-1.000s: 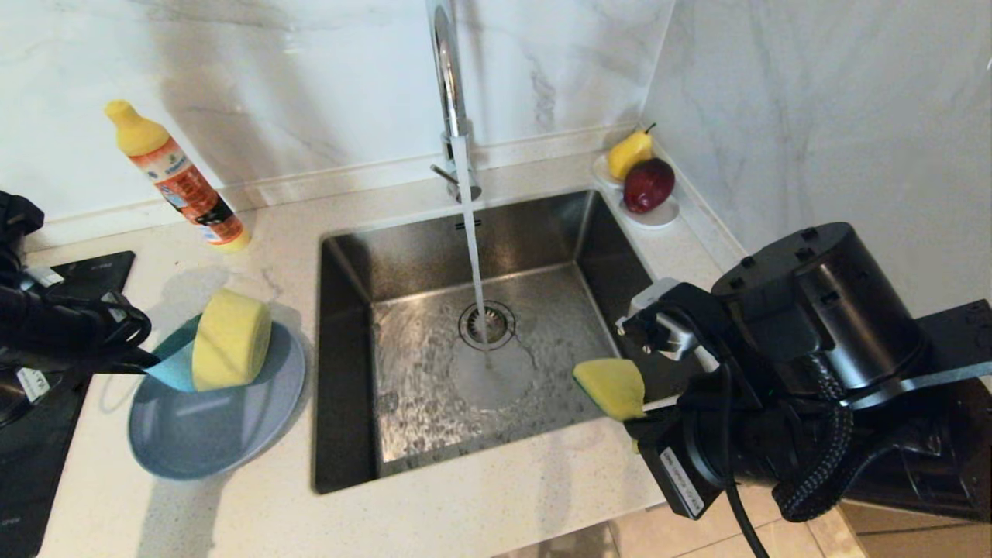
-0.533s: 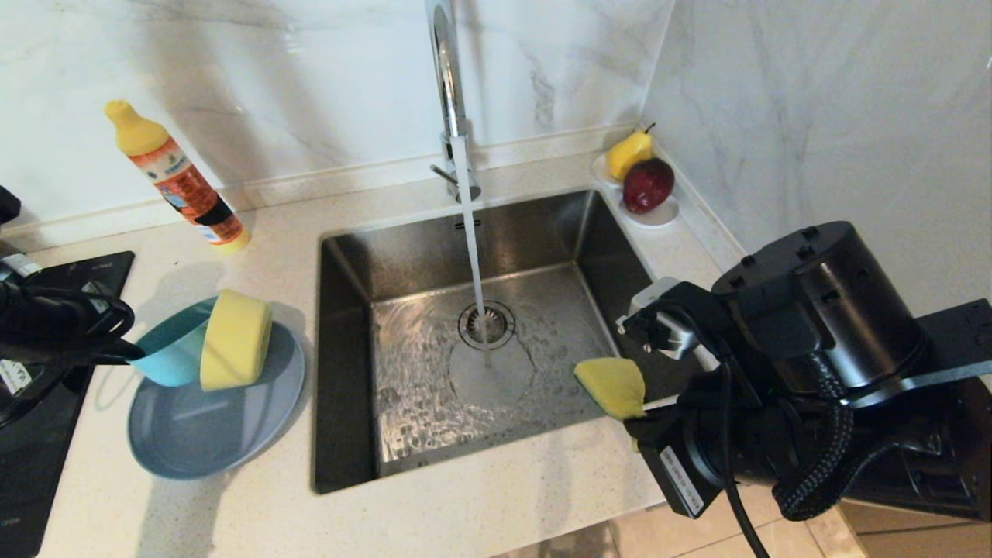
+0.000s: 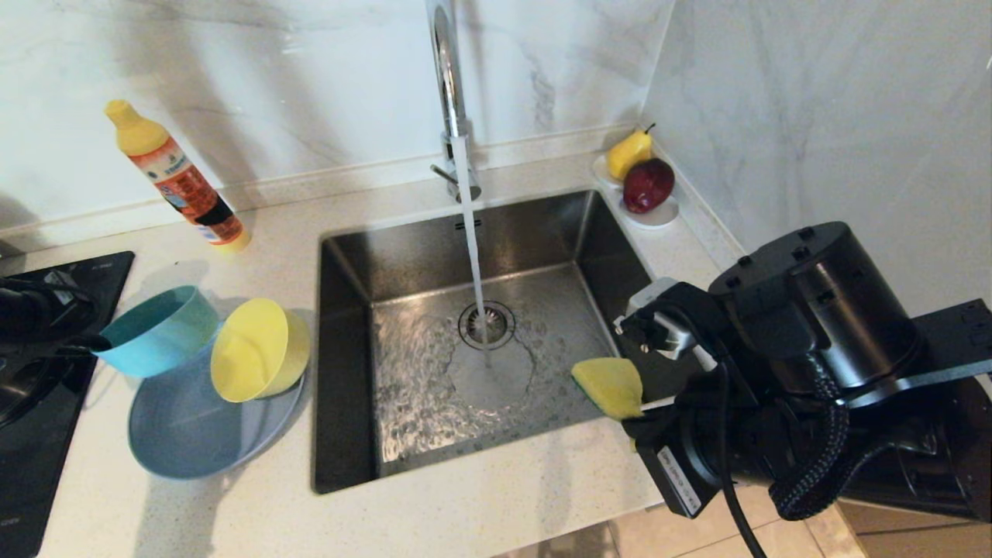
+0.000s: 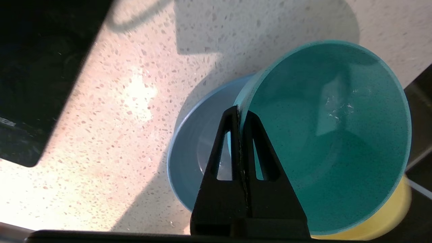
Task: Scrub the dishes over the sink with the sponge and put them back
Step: Pick up a bowl and the sponge
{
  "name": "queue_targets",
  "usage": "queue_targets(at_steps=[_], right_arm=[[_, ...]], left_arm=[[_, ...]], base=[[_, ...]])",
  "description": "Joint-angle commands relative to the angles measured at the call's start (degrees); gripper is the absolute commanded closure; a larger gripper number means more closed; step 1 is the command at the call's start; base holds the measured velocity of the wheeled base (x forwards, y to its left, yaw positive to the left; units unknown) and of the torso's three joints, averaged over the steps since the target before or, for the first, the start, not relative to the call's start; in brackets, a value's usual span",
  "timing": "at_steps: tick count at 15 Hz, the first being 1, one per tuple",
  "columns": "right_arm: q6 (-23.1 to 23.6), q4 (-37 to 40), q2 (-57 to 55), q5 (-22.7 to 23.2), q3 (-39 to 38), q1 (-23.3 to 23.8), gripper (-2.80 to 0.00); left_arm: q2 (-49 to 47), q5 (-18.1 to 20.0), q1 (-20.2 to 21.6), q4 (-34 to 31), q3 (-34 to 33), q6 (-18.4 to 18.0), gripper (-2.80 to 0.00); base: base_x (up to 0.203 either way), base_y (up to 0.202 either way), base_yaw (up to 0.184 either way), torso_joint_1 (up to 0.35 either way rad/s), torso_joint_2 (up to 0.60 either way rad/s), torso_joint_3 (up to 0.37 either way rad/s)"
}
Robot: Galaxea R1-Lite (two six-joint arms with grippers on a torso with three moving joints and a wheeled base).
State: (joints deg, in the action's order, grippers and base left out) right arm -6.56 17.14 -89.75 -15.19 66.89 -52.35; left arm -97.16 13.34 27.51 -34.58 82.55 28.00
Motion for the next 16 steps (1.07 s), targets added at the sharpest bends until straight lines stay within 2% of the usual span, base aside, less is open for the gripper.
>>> queue_targets(at_steps=[1, 6, 16], right_arm=[[0.0, 0.1, -0.2, -0.1, 0.0, 0.1, 0.0], [0.0, 0.1, -0.2, -0.1, 0.0, 0.1, 0.0], [-0.2, -0.1, -0.2, -0.1, -0.1, 0.1, 0.0]], left_arm=[[0.7, 0.0, 0.4, 0.0, 0.3, -0.1, 0.0], [0.6, 0.0, 0.6, 0.1, -0.2, -0.1, 0.0], [3.2, 0.9, 3.7, 0.4, 1.7, -0.1, 0.0]], base=[[0.0, 0.0, 0.0, 0.0, 0.0, 0.0], [0.0, 0.0, 0.0, 0.0, 0.0, 0.0], [0.0, 0.0, 0.0, 0.0, 0.0, 0.0]])
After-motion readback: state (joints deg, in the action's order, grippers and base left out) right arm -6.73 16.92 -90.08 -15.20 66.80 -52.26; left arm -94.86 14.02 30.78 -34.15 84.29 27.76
